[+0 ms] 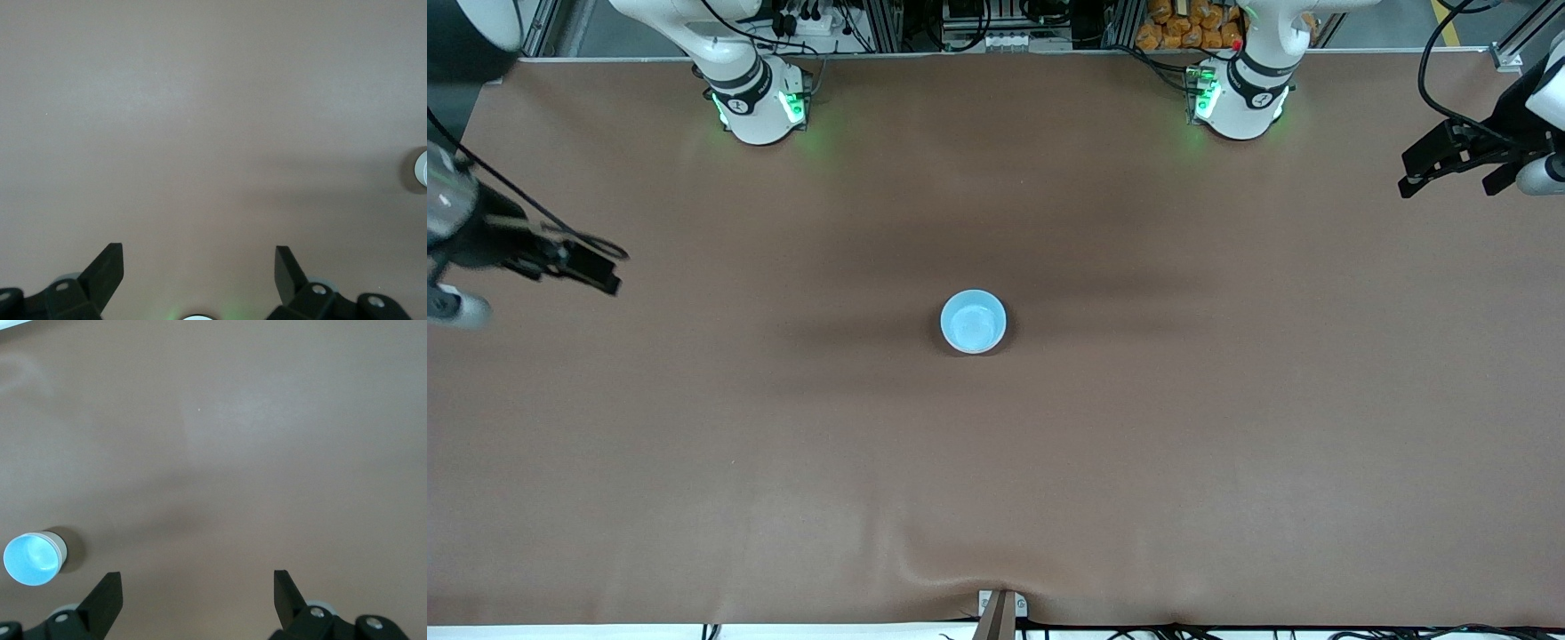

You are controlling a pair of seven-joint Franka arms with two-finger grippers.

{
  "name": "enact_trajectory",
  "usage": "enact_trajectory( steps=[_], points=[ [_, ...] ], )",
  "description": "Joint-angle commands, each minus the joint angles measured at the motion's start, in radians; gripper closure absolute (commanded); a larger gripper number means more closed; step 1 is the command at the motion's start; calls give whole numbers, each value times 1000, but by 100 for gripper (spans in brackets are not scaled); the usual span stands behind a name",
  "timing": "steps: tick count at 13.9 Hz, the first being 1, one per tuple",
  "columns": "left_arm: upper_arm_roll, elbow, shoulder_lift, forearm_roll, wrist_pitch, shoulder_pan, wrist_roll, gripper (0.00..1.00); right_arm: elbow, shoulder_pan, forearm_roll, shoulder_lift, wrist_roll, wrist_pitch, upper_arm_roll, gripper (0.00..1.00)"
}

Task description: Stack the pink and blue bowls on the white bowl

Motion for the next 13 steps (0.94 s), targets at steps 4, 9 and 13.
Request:
enact_trajectory(
  steps=[4, 9, 13],
  points=[
    [0, 3, -5, -15, 2, -1, 22, 0, -224, 2, -1, -215, -80, 35, -42, 0],
    [0, 3, -11, -16, 0, 2, 21, 0, -181, 6, 8, -177, -148, 49, -42, 0],
    [0, 1, -27, -16, -26, 5, 2, 0, -158, 11, 8, -149, -197, 46, -41, 0]
  ],
)
